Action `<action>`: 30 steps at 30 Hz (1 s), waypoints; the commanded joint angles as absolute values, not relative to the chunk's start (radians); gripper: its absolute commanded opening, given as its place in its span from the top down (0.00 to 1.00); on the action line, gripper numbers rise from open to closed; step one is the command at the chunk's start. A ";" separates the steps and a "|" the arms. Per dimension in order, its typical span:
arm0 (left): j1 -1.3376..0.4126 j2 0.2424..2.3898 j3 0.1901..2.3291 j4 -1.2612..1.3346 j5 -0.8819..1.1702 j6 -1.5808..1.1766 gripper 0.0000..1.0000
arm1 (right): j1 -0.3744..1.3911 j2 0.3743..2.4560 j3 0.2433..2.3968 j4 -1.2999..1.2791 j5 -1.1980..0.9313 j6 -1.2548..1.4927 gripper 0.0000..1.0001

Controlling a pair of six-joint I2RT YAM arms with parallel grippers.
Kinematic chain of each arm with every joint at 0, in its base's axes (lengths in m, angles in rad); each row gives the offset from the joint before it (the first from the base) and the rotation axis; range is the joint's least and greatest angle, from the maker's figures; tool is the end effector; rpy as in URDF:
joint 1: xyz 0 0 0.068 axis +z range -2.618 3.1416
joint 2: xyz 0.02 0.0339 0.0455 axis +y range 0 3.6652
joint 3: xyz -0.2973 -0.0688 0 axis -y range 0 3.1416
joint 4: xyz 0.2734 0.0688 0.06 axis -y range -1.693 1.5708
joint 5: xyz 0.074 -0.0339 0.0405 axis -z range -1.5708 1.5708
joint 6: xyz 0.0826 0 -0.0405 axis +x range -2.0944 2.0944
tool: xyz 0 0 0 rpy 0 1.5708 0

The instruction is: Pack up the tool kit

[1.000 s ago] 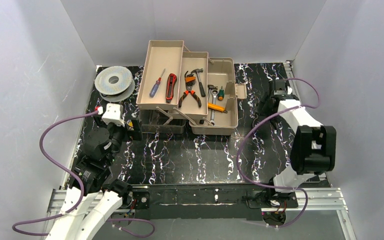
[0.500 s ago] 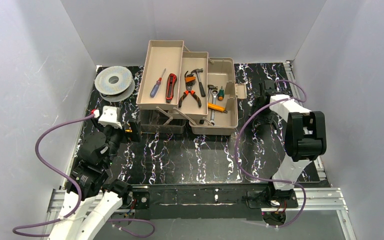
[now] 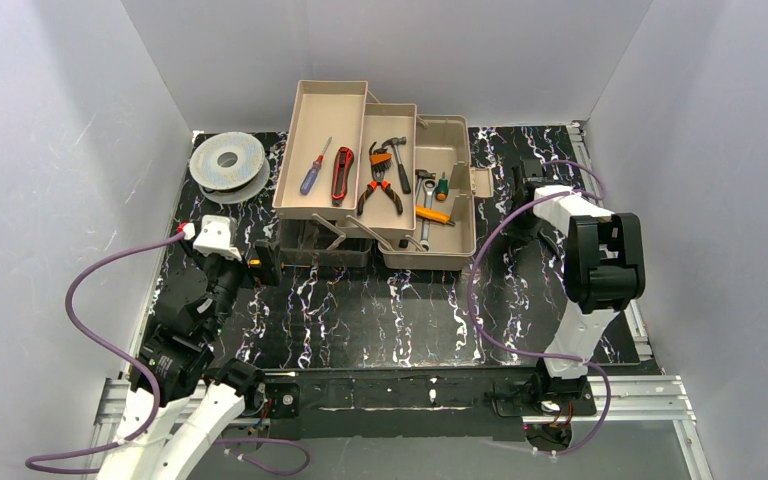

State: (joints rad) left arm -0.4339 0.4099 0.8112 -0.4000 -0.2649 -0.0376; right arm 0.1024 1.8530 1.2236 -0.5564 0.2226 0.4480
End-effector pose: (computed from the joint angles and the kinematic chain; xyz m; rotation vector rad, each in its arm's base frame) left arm 0.1264 -0.0347 0.3942 0.1029 1.5685 -0.1626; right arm 0.4168 0.0245 0.1434 0.5238 2.6580 -0.1479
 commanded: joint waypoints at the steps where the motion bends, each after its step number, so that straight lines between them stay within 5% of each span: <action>1: -0.443 0.401 0.810 -0.394 -0.278 -0.037 0.02 | 0.102 1.842 1.215 -0.549 0.172 0.465 0.99; 13: -0.445 0.414 0.810 -0.393 -0.285 -0.034 0.02 | 0.098 1.475 1.073 -0.487 0.322 0.483 0.99; 20: -0.444 0.427 0.811 -0.390 -0.285 -0.031 0.02 | 0.244 1.273 1.098 -0.390 0.191 0.394 0.99; 25: -0.444 0.428 0.809 -0.394 -0.293 -0.028 0.02 | 0.535 1.511 1.430 -0.542 0.242 0.276 0.99; 30: -0.444 0.425 0.810 -0.396 -0.301 -0.026 0.02 | 0.636 1.717 1.592 -0.612 0.295 0.324 0.99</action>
State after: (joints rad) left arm -0.4408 0.4236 0.8112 -0.3981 -0.2810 -0.0364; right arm 0.5987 1.6508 1.4834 -0.5529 0.2565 0.3096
